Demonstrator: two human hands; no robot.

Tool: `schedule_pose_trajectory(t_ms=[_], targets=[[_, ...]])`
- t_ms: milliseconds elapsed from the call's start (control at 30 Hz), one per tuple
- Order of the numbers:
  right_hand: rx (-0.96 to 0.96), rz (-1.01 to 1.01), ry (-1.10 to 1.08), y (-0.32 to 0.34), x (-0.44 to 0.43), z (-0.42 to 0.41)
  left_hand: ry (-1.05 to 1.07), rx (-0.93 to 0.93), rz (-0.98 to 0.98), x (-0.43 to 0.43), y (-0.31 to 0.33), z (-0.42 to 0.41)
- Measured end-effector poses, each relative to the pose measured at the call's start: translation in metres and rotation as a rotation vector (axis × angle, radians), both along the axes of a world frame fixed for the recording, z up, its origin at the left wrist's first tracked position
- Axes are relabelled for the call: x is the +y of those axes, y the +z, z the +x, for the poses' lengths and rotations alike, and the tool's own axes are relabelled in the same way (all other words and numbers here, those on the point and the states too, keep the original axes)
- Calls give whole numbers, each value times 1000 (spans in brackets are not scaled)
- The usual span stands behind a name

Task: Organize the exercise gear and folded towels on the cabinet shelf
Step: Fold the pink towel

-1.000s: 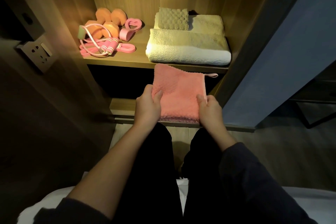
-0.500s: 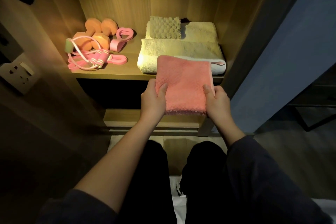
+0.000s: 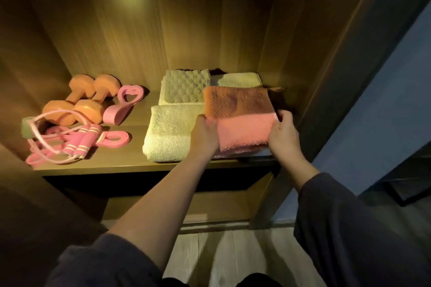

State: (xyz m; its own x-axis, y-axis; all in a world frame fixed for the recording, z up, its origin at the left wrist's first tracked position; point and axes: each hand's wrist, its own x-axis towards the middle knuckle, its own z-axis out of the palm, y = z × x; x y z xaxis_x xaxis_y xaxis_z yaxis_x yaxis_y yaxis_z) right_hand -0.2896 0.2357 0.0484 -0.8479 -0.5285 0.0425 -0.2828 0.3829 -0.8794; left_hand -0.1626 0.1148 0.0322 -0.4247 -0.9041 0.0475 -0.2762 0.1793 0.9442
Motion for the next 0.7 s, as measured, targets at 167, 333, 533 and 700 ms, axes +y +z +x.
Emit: schedule_pose_trajectory(t_ms=[167,333,533,700], targets=[[95,5,-68,-2,-21,-22,-15,146,175,-25,2,-35],[176,214,-82,-17,-31,-25,2,27,269,-37,-11,-45],[348,392,-83,-17,-29,-20,-49,-297,-91,-37,-6,-29],[714,397,226,-7,-38,-9,-269,-570,-690,-28,-14,-22]])
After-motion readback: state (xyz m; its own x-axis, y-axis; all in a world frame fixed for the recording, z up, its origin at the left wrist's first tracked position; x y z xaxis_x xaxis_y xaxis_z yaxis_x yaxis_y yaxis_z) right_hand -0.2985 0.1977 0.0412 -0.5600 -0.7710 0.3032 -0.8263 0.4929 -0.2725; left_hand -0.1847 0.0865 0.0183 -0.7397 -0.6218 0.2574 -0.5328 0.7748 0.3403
